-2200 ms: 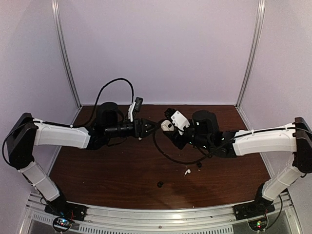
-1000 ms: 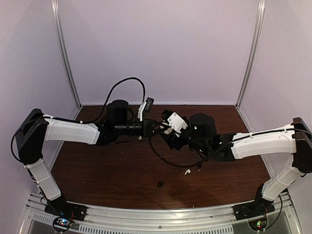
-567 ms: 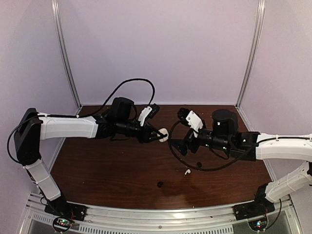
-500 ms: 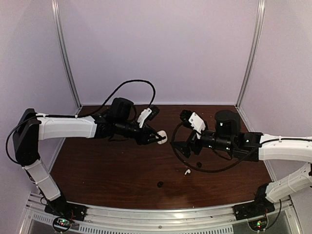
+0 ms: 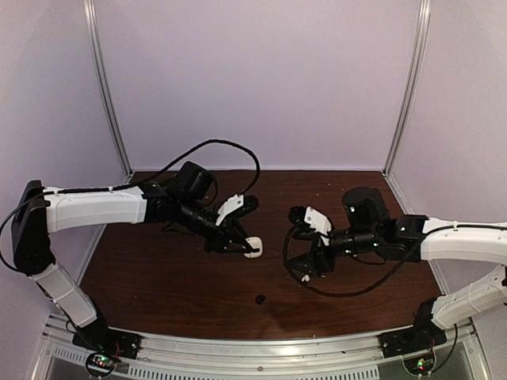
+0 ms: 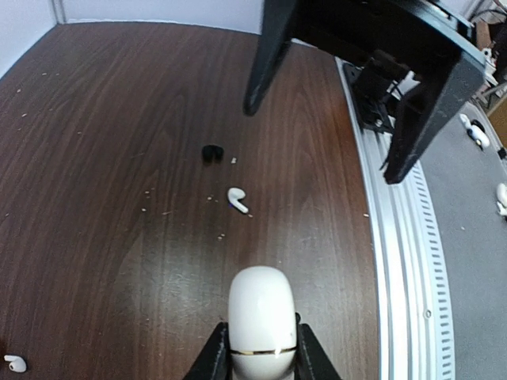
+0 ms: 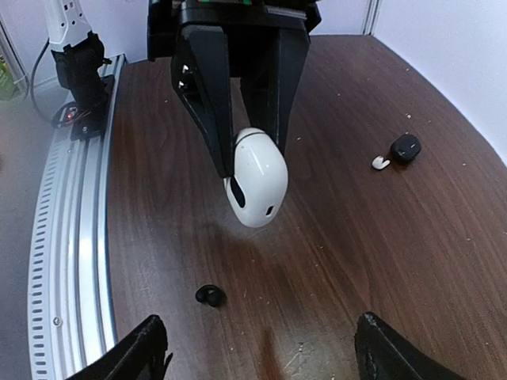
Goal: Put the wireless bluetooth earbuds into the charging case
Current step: Pass from the left arm to the right
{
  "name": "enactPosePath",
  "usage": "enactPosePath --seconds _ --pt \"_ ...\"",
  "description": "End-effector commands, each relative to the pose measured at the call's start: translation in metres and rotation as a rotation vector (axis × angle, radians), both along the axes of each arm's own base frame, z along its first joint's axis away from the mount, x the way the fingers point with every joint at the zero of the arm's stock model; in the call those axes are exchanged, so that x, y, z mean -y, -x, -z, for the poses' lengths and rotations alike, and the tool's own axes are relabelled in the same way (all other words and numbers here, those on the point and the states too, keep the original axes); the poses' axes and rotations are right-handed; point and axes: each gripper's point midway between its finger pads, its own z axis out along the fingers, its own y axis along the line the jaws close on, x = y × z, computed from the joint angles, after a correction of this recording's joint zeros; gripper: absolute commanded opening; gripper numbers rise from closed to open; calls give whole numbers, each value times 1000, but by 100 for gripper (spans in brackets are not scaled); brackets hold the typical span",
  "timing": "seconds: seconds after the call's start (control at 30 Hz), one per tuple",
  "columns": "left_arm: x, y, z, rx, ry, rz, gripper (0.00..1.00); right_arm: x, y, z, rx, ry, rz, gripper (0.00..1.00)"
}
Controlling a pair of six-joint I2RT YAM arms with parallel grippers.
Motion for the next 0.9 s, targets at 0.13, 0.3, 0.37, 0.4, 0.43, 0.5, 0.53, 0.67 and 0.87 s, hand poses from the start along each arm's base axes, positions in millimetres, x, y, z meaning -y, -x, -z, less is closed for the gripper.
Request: enactPosePath --seconds 0.13,0.3,0.37,0.4,0.43,0.5,0.53,0.67,0.87 --pt "15 42 -30 37 88 232 0 -29 30 5 -157 -40 -216 76" --pt "22 51 -34 38 113 285 1 -40 37 -3 -175 -92 -263 68" --pt "25 52 -35 45 119 300 1 -44 39 -9 -190 -134 -275 65" --pt "26 53 -36 48 121 304 1 -47 40 -15 -189 -165 -283 63" --pt "27 53 -35 50 122 308 1 -48 41 -19 -192 -189 -287 61" --pt "28 54 -37 51 128 315 0 -50 41 -23 -196 -217 -294 60" --pt "29 55 -38 51 131 320 0 -52 41 -23 -199 -220 -297 59" --pt "31 56 -38 53 130 324 0 -57 43 -21 -220 -212 -318 56" --pt "33 56 -38 55 125 318 0 -59 44 -15 -232 -191 -321 49"
